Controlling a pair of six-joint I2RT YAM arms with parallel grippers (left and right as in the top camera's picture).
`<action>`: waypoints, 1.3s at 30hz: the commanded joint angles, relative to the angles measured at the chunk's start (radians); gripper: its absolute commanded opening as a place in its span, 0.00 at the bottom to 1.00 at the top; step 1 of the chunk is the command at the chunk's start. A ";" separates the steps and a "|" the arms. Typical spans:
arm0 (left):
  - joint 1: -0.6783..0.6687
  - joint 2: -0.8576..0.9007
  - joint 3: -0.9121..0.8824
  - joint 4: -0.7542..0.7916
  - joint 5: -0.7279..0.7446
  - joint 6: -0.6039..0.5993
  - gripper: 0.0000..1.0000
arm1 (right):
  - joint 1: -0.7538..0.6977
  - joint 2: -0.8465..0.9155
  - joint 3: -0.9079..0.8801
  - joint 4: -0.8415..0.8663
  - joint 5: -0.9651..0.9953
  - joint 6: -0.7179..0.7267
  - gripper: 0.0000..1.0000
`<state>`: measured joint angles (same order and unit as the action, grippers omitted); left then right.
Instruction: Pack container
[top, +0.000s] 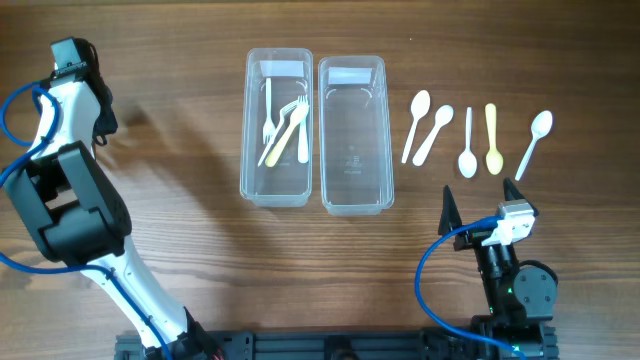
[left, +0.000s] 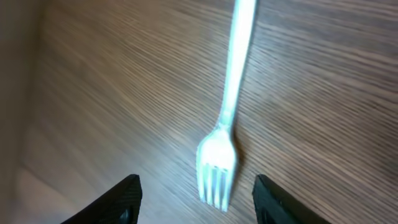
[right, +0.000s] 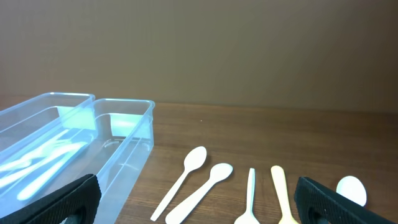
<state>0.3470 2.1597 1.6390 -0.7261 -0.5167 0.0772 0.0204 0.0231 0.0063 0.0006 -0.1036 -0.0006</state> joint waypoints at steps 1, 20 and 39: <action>0.013 -0.011 0.003 -0.013 0.115 -0.077 0.61 | -0.004 0.000 -0.001 0.005 0.011 0.001 1.00; 0.188 -0.010 0.003 0.060 0.397 -0.078 0.41 | -0.004 0.001 -0.001 0.005 0.011 0.001 1.00; 0.160 0.063 0.003 0.129 0.430 0.051 0.38 | -0.004 0.002 -0.001 0.005 0.011 0.001 1.00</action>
<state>0.5068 2.1849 1.6390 -0.6090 -0.1059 0.1062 0.0204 0.0231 0.0063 0.0006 -0.1036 -0.0006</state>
